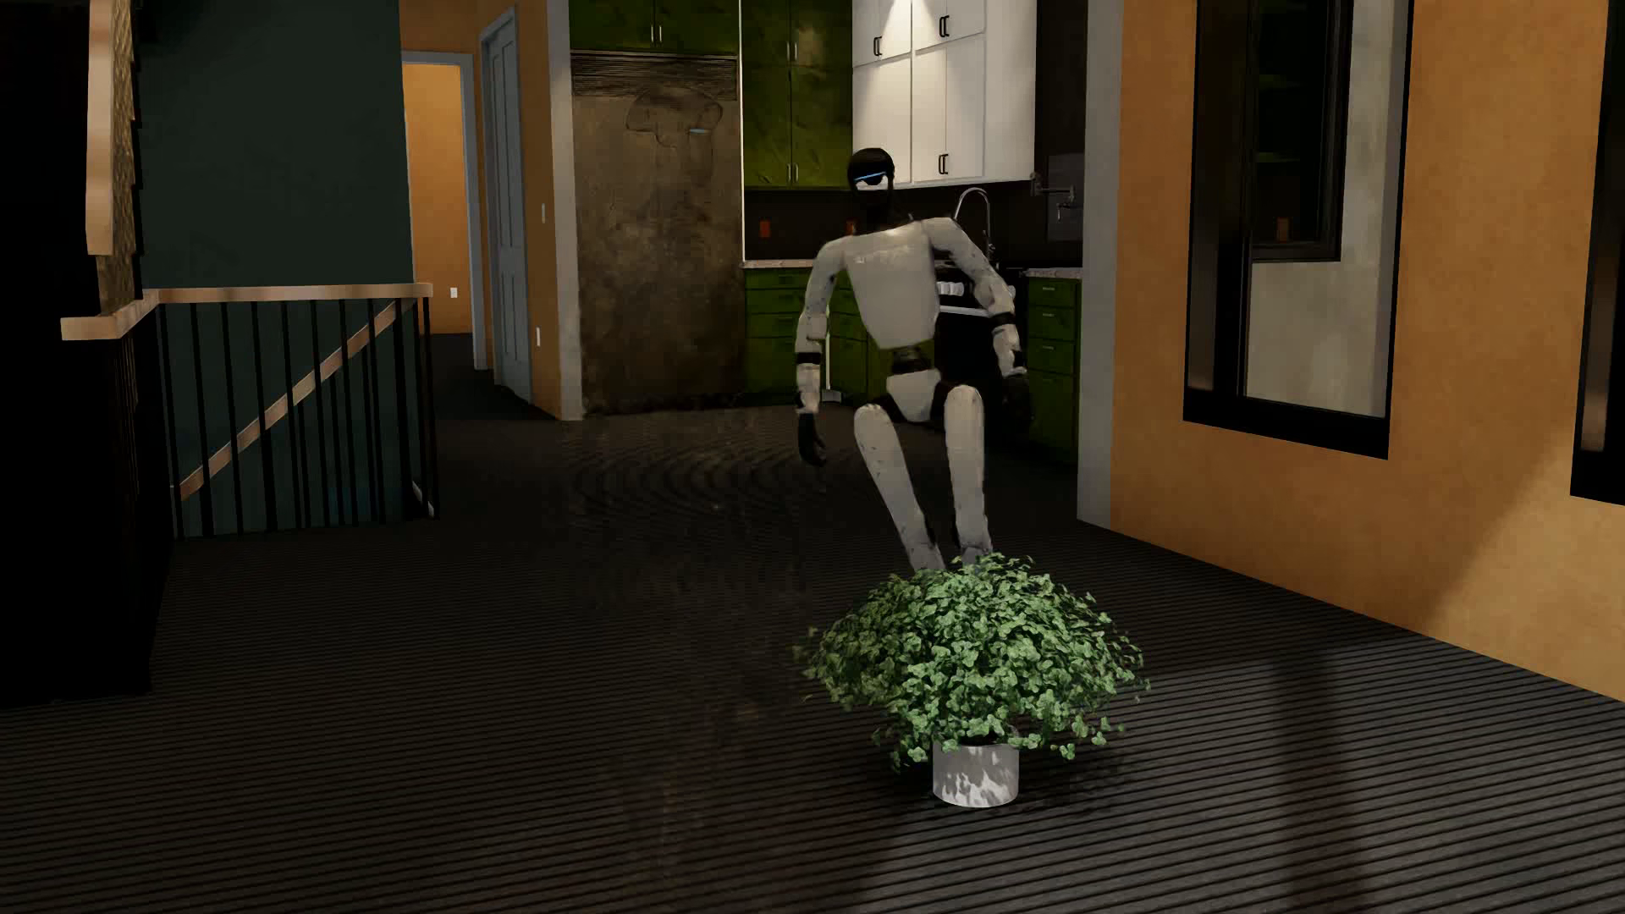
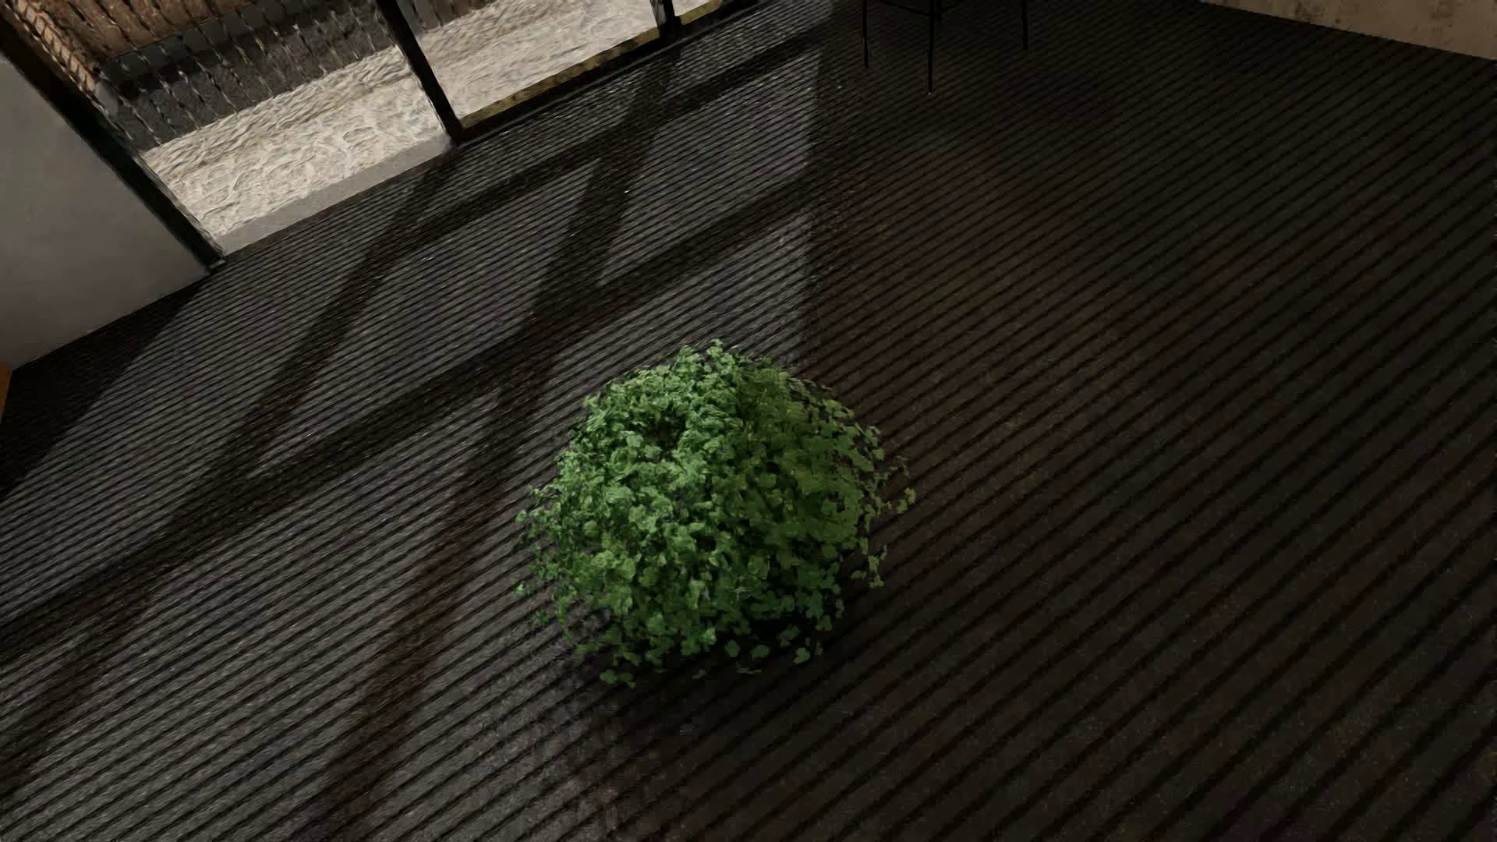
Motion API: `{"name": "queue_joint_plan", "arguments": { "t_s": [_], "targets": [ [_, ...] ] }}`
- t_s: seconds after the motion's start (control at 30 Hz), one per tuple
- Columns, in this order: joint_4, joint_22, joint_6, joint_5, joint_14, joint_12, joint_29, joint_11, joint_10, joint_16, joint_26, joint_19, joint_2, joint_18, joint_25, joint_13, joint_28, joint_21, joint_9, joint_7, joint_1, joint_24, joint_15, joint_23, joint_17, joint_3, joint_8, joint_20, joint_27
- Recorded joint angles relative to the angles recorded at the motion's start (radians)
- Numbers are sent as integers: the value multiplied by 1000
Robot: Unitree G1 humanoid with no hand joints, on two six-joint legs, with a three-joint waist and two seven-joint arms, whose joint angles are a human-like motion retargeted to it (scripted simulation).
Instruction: Avoid the plant
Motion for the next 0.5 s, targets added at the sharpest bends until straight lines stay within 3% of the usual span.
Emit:
{"name": "queue_joint_plan", "arguments": {
  "t_s": [0.03,0.13,0.23,0.27,0.3,0.37,0.43,0.47,0.5],
  "targets": [
    [-23,8,0,-2,-57,12,0,13,-74,0,0,0,26,0,0,-23,0,-14,6,0,-34,0,-64,-46,1,58,0,3,0],
    [-76,57,5,-25,-276,18,0,36,-308,-4,0,0,101,0,0,-108,0,5,39,0,-150,0,-116,-64,17,171,0,-68,0],
    [-123,105,2,-55,-306,15,0,71,-577,-16,0,0,155,0,0,-105,0,36,41,0,-238,0,-125,-51,24,177,0,-130,0],
    [-141,125,9,-56,-436,11,0,92,-585,-24,0,0,172,0,0,-88,0,45,34,0,-245,0,-130,-29,21,160,0,-148,0],
    [-151,136,16,-54,-537,12,0,88,-601,-28,0,0,190,0,0,-66,0,59,23,0,-236,0,9,5,19,148,0,-159,0],
    [-159,143,0,-66,-163,30,0,181,-568,-27,0,0,158,0,0,-18,0,92,-31,0,-241,0,302,90,28,119,0,-144,0],
    [-152,163,-43,-132,-148,13,0,429,-501,-14,0,0,41,0,0,28,0,119,-54,0,-219,0,671,163,47,75,0,-154,0],
    [-183,162,-63,-174,-141,-3,0,607,-505,-9,0,0,-49,0,0,48,0,160,-36,0,-146,0,702,143,40,61,0,-129,0],
    [-179,141,-69,-189,-149,-22,0,804,-518,-10,0,0,-180,0,0,50,0,168,-34,0,-102,0,615,133,34,59,0,-97,0]
  ]
}}
